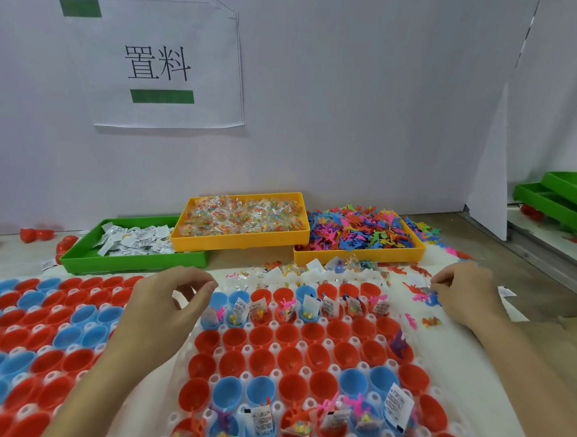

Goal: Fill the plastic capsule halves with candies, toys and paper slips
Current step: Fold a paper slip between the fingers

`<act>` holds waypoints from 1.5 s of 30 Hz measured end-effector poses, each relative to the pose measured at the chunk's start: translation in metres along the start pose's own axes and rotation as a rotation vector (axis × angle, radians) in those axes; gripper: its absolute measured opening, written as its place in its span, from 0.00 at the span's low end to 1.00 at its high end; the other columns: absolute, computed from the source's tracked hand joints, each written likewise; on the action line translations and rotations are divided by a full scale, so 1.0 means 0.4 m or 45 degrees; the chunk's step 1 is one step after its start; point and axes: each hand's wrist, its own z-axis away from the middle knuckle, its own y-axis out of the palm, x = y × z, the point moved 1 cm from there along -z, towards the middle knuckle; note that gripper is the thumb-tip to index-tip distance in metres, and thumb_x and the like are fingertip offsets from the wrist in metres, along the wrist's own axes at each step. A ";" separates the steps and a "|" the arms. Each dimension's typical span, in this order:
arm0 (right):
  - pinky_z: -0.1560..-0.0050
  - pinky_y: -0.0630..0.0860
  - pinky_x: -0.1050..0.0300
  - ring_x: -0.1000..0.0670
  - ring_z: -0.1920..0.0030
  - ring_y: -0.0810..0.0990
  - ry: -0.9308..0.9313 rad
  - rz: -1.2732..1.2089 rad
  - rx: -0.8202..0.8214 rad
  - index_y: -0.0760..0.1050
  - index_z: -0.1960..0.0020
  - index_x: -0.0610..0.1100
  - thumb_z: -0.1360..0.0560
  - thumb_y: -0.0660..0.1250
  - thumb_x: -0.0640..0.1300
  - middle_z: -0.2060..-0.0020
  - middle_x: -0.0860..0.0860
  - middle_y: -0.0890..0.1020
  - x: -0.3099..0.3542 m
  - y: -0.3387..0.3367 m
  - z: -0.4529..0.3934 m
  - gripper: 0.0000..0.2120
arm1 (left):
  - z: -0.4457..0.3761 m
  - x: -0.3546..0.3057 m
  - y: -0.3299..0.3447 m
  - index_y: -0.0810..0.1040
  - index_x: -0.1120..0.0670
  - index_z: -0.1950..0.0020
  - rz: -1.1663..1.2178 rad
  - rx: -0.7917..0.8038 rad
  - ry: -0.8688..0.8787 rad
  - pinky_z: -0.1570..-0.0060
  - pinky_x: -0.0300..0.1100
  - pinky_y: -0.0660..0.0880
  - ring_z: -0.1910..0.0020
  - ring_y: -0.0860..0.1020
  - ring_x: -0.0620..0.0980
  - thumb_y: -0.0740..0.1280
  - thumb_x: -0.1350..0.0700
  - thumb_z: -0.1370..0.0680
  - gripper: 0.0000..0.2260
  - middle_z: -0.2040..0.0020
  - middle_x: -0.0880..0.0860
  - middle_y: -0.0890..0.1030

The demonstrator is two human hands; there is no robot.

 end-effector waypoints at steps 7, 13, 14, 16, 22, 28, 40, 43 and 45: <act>0.52 0.74 0.54 0.47 0.53 0.76 -0.024 0.029 0.022 0.83 0.52 0.42 0.22 0.67 0.38 0.52 0.43 0.83 -0.003 -0.011 -0.003 0.06 | 0.000 -0.003 0.000 0.83 0.50 0.55 -0.004 0.000 -0.001 0.68 0.30 0.72 0.61 0.78 0.41 0.70 0.60 0.23 0.06 0.62 0.43 0.82; 0.60 0.74 0.57 0.49 0.59 0.82 -0.239 -0.263 0.068 0.81 0.56 0.47 0.24 0.72 0.43 0.63 0.50 0.85 0.031 -0.080 0.020 0.02 | 0.000 -0.004 -0.001 0.84 0.50 0.54 -0.020 -0.002 -0.005 0.68 0.30 0.70 0.61 0.78 0.43 0.70 0.60 0.23 0.05 0.61 0.43 0.82; 0.61 0.74 0.57 0.51 0.61 0.83 -0.283 -0.292 0.142 0.82 0.56 0.48 0.24 0.73 0.43 0.65 0.52 0.86 0.037 -0.093 0.029 0.02 | 0.001 -0.004 -0.001 0.83 0.50 0.55 -0.023 0.000 -0.002 0.68 0.29 0.70 0.61 0.78 0.43 0.70 0.60 0.23 0.06 0.61 0.43 0.82; 0.59 0.76 0.57 0.55 0.63 0.84 -0.375 -0.331 0.310 0.83 0.55 0.49 0.24 0.73 0.42 0.65 0.54 0.86 0.050 -0.115 0.044 0.03 | 0.000 -0.004 -0.001 0.83 0.49 0.55 -0.022 0.004 0.001 0.68 0.29 0.71 0.61 0.78 0.43 0.70 0.60 0.23 0.06 0.61 0.42 0.82; 0.54 0.81 0.57 0.52 0.57 0.85 -0.580 -0.363 0.813 0.85 0.54 0.55 0.26 0.74 0.44 0.56 0.53 0.87 0.085 -0.156 0.085 0.06 | -0.001 -0.001 0.002 0.83 0.49 0.54 -0.032 0.013 -0.012 0.67 0.30 0.70 0.60 0.79 0.44 0.70 0.60 0.23 0.06 0.61 0.42 0.82; 0.62 0.77 0.62 0.51 0.60 0.83 -0.600 -0.317 1.007 0.85 0.55 0.53 0.24 0.73 0.40 0.58 0.50 0.86 0.103 -0.157 0.107 0.08 | 0.000 -0.001 0.002 0.82 0.47 0.56 -0.027 0.015 0.003 0.67 0.30 0.71 0.61 0.79 0.43 0.70 0.60 0.23 0.07 0.61 0.42 0.82; 0.55 0.73 0.59 0.57 0.58 0.78 -0.222 0.117 0.276 0.81 0.60 0.51 0.23 0.70 0.40 0.53 0.50 0.84 0.017 -0.111 0.034 0.09 | 0.001 -0.004 0.001 0.81 0.46 0.57 -0.018 0.016 0.008 0.67 0.37 0.74 0.61 0.78 0.42 0.70 0.60 0.23 0.09 0.62 0.41 0.82; 0.61 0.71 0.62 0.56 0.57 0.75 -0.267 0.202 0.323 0.81 0.59 0.55 0.26 0.75 0.44 0.53 0.51 0.79 0.018 -0.116 0.037 0.07 | 0.001 -0.005 -0.001 0.82 0.46 0.57 -0.015 0.011 0.016 0.67 0.35 0.74 0.61 0.78 0.43 0.70 0.60 0.23 0.09 0.62 0.42 0.82; 0.65 0.71 0.64 0.55 0.61 0.78 -0.309 0.184 0.490 0.82 0.60 0.56 0.30 0.78 0.46 0.59 0.53 0.81 0.027 -0.121 0.045 0.07 | 0.000 -0.005 -0.001 0.82 0.46 0.57 -0.019 0.014 0.020 0.67 0.32 0.73 0.61 0.78 0.42 0.70 0.60 0.23 0.09 0.62 0.42 0.82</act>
